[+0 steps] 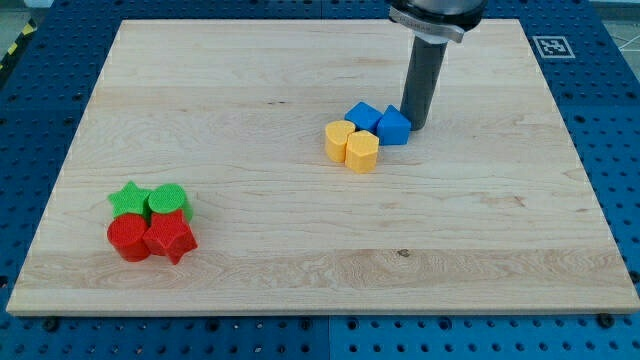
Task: Slide the blue triangle closer to the yellow hexagon
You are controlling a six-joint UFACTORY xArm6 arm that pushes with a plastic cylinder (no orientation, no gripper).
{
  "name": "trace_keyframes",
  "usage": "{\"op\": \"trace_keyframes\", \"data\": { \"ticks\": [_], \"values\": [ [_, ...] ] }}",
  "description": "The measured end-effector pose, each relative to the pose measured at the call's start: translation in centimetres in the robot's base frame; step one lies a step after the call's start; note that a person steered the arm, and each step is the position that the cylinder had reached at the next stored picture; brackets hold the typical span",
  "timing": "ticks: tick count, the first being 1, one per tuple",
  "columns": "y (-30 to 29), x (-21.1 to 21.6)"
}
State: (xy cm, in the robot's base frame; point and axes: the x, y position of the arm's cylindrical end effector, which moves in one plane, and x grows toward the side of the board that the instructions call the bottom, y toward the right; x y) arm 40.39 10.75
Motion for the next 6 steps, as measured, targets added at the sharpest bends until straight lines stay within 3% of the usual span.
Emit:
{"op": "trace_keyframes", "data": {
  "ticks": [6],
  "values": [
    [-0.4,-1.0]
  ]
}}
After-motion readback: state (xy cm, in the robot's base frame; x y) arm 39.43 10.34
